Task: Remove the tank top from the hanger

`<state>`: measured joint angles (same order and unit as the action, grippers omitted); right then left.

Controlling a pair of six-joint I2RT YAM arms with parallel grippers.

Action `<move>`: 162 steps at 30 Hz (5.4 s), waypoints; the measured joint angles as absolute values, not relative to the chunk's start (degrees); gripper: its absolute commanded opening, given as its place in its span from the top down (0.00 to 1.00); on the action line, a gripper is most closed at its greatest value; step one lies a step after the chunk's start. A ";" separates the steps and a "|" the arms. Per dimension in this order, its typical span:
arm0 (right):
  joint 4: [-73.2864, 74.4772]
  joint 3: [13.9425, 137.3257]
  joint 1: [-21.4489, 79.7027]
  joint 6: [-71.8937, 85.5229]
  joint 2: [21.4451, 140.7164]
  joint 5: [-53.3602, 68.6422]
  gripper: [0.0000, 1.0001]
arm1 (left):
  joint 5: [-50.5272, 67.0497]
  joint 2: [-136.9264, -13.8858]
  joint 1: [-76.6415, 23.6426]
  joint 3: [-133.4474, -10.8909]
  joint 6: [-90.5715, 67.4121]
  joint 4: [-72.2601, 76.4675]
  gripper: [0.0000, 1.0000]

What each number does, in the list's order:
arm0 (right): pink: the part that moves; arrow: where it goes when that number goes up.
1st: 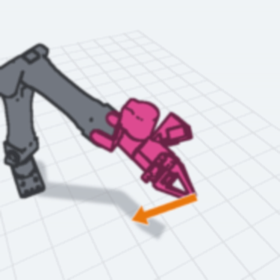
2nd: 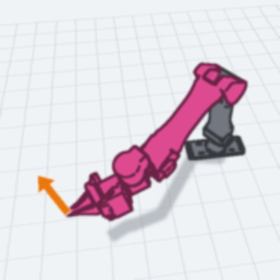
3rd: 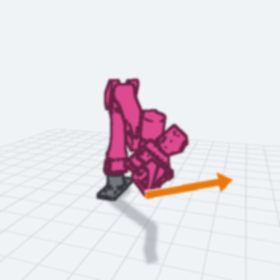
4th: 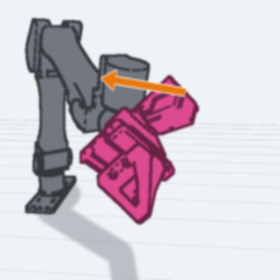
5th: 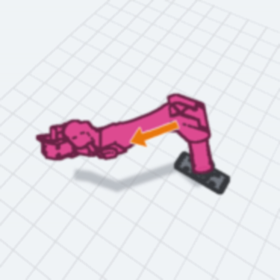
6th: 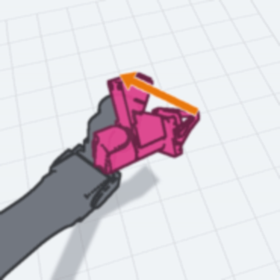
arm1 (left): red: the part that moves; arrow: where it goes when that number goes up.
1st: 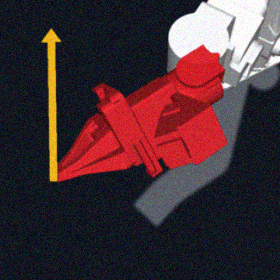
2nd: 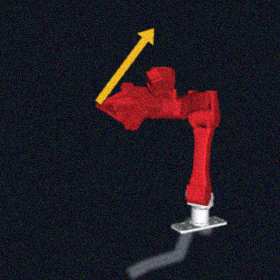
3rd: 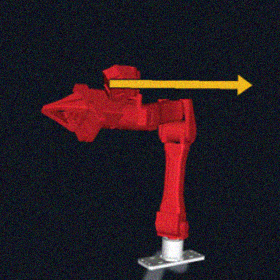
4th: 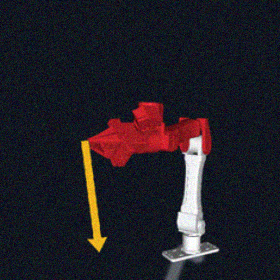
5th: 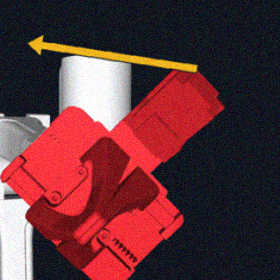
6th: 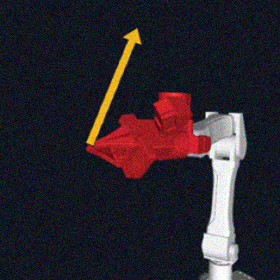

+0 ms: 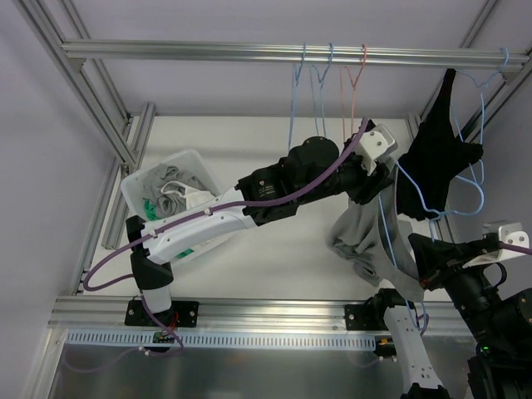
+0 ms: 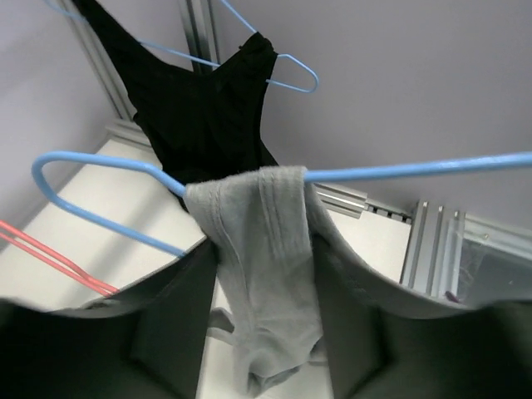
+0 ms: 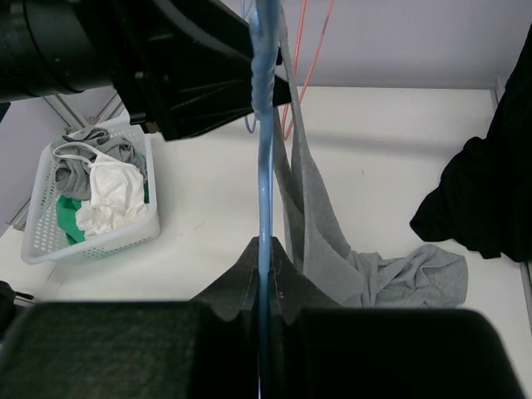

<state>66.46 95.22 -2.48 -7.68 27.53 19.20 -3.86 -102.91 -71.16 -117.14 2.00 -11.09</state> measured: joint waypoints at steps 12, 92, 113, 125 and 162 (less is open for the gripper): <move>66.28 92.03 2.83 -11.53 27.53 19.09 1.00 | -11.68 -99.77 -71.20 -111.92 2.33 -9.06 1.00; 59.68 108.25 12.51 -16.49 71.29 -11.05 1.00 | -20.75 -47.90 -58.41 -41.71 -26.65 -17.98 0.28; 55.55 122.39 10.98 -14.63 92.75 -0.78 1.00 | -5.39 -45.06 -58.41 -39.31 -22.96 -18.00 0.01; 45.50 97.93 11.05 -12.23 79.70 -3.46 0.20 | 1.13 -58.74 -60.20 -42.50 -22.74 -13.21 0.01; 48.56 78.37 6.44 -12.95 33.98 -7.03 0.01 | -32.88 -66.50 -76.25 -64.73 -26.68 -25.45 1.00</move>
<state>48.56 78.37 6.44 -12.95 33.98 -7.03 -32.88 -66.50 -76.25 -64.73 -26.68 -25.45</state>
